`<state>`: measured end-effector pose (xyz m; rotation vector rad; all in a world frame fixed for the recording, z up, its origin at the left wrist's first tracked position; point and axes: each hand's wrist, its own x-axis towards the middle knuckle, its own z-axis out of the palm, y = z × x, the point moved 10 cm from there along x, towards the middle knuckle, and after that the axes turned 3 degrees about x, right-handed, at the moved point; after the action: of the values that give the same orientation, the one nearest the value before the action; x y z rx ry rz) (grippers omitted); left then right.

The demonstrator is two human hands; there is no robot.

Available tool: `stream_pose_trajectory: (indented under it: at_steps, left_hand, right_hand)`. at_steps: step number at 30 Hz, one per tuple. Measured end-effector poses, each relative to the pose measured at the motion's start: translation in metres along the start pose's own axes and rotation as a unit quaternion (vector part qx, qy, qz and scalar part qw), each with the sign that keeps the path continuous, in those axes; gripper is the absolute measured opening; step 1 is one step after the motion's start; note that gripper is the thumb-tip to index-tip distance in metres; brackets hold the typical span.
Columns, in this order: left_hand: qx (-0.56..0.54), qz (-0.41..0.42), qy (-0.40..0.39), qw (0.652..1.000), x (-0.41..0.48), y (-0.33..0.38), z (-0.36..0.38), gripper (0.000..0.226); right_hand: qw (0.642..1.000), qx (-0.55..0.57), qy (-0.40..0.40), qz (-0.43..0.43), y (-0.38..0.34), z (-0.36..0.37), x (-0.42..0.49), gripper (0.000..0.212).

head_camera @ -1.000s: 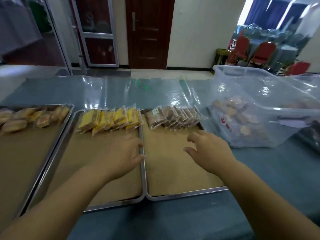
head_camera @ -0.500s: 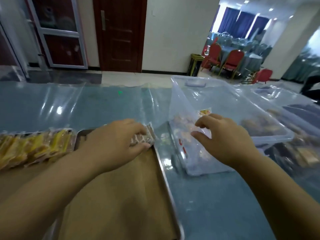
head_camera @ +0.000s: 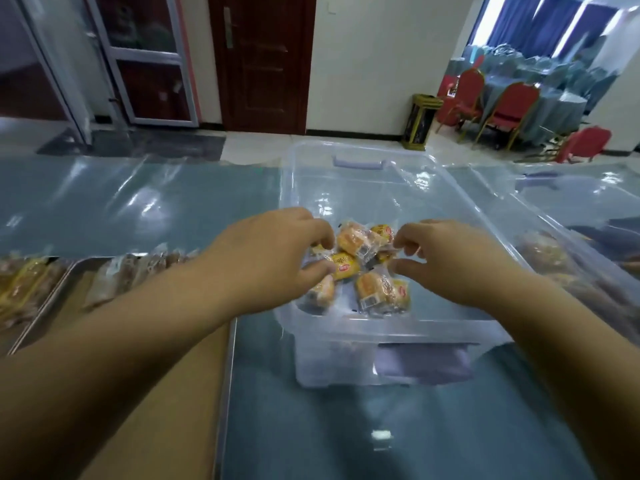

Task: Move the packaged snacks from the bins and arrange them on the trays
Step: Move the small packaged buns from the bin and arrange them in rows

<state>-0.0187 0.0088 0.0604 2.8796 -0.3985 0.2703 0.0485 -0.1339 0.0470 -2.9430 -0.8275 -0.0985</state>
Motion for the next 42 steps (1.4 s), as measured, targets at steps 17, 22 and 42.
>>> stream_pose_trajectory:
  at_steps: [17,22,42]
  left_hand:
    - [0.157,-0.015,-0.365,0.918,0.122,-0.009,0.172,0.028]
    - [0.219,-0.034,-0.42,0.88,0.137,-0.031,0.21,0.021]
    - [0.167,-0.205,-0.424,0.866,0.097,-0.058,0.278,0.059]
  right_hand:
    - [0.952,-0.077,-0.295,-0.032,0.075,0.144,0.106,0.052]
    - [0.947,-0.077,-0.312,0.007,0.095,0.188,0.109,0.049]
    - [0.907,0.009,-0.405,0.112,0.119,0.264,0.086,0.045]
